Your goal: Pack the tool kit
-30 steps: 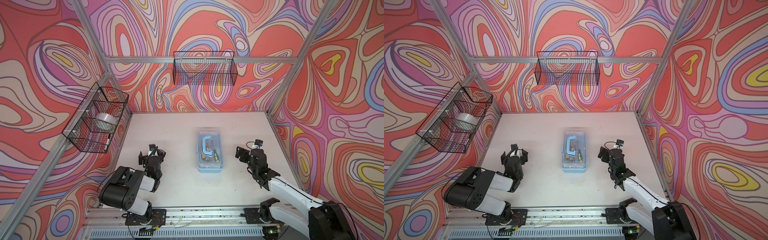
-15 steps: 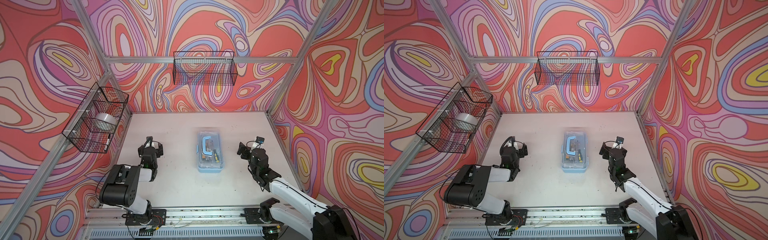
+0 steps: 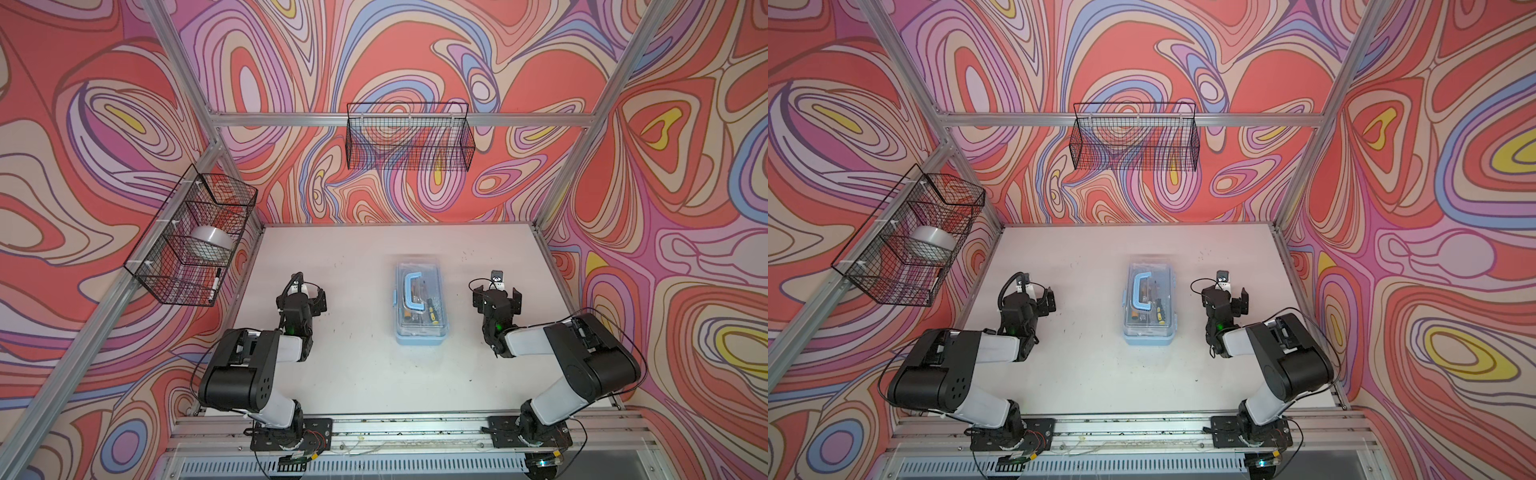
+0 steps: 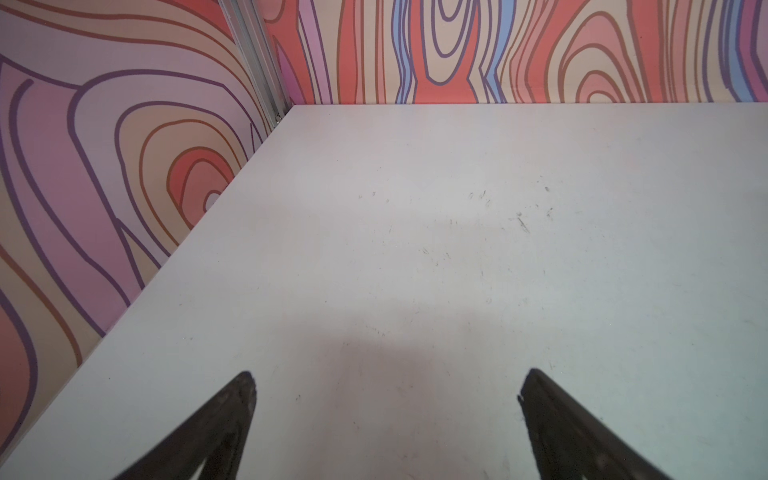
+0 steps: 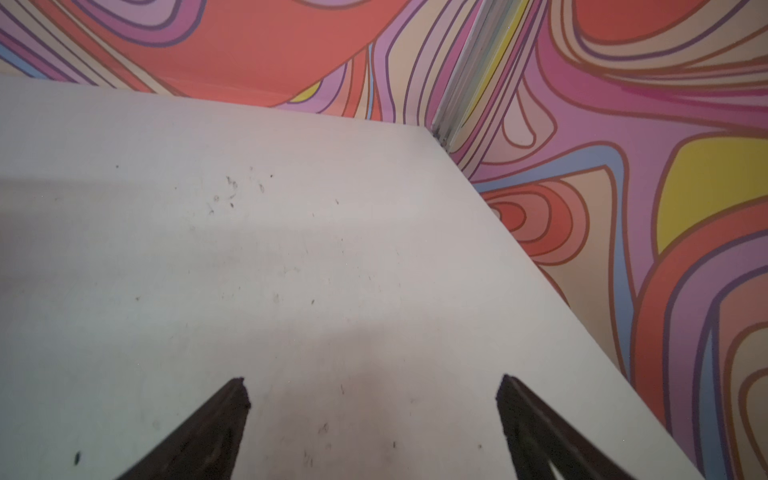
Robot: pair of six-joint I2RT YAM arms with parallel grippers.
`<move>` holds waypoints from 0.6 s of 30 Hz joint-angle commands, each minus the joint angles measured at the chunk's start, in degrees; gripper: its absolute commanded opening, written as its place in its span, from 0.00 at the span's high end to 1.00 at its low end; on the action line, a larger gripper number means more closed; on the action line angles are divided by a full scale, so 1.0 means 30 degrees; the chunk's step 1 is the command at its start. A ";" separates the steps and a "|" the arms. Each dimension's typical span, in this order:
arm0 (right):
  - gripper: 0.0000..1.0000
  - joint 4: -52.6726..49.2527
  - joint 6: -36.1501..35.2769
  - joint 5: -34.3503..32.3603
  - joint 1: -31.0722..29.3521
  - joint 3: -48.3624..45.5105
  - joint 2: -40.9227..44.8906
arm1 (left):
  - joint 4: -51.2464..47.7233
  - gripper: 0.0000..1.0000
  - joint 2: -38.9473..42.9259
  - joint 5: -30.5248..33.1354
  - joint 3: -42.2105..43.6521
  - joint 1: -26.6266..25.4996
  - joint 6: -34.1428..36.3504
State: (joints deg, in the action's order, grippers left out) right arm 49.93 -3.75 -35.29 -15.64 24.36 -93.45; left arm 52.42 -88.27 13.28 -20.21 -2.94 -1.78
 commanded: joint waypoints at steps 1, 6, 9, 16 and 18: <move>0.02 0.7178 -0.1913 0.2098 0.0535 -0.1075 -0.1506 | 0.0240 0.00 -0.0039 -0.0150 -0.0113 0.0057 -0.0047; 0.04 0.5754 0.1049 0.7303 0.3694 -0.1133 -0.1630 | 0.0313 0.00 -0.0108 -0.0132 -0.0093 0.0042 -0.0008; 0.02 0.1216 0.1859 0.9944 0.4992 0.1057 -0.1581 | 0.0298 0.00 -0.0088 -0.0145 -0.0121 0.0058 -0.0001; 0.02 0.1572 0.1720 0.9913 0.5096 0.0845 -0.1515 | 0.0308 0.00 -0.0086 -0.0120 -0.0098 0.0064 0.0008; 0.02 0.1606 0.1725 0.9891 0.5096 0.0845 -0.1516 | 0.0305 0.00 -0.0094 -0.0127 -0.0119 0.0057 0.0006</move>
State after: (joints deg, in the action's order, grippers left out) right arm 55.68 0.60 -7.66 -0.45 27.07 -98.08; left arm 52.42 -88.27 13.06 -20.21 -2.94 -1.76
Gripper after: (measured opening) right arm 0.984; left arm 0.996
